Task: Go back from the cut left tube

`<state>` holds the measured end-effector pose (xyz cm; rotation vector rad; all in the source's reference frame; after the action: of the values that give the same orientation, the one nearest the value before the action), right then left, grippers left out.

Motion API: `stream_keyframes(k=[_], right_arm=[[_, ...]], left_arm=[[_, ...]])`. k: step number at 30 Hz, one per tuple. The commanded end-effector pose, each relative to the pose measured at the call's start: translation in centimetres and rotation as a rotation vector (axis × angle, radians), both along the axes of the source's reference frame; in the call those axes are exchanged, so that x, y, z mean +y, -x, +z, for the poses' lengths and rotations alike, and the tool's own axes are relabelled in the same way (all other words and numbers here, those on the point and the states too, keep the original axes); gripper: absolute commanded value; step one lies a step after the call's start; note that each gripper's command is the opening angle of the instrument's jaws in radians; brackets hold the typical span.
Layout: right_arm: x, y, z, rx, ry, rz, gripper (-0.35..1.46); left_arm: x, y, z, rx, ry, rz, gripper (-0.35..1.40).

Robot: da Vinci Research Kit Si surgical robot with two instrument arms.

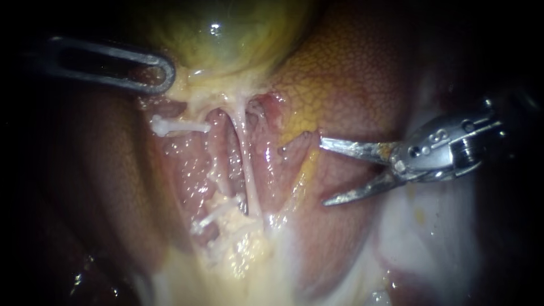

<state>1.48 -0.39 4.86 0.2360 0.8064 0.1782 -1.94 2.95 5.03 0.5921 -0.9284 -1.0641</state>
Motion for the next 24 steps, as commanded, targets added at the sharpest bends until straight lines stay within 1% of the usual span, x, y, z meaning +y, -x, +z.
stream_keyframes(k=[1,6,13,15,19,24], right_arm=[[-0.01,0.0,0.0,-0.007,-0.001,-0.004,1.4],[-0.01,0.03,-0.01,-0.008,-0.001,-0.006,1.4],[-0.02,0.03,-0.02,-0.008,-0.001,-0.006,1.41],[-0.02,0.03,-0.02,-0.008,-0.001,-0.006,1.41],[-0.02,0.04,-0.02,-0.008,-0.001,-0.007,1.43],[-0.03,0.05,-0.02,-0.007,0.003,-0.011,1.43]], left_arm=[[0.0,0.01,0.01,0.001,0.0,-0.001,-0.35],[0.02,0.12,0.12,0.002,0.004,-0.003,-0.35],[-0.06,0.3,0.38,-0.009,0.009,0.005,-0.35],[-0.08,0.35,0.44,-0.007,0.01,0.007,-0.35],[-0.1,0.39,0.53,-0.005,0.011,0.014,-0.35],[-0.09,0.4,0.55,-0.006,0.011,0.014,-0.35]])
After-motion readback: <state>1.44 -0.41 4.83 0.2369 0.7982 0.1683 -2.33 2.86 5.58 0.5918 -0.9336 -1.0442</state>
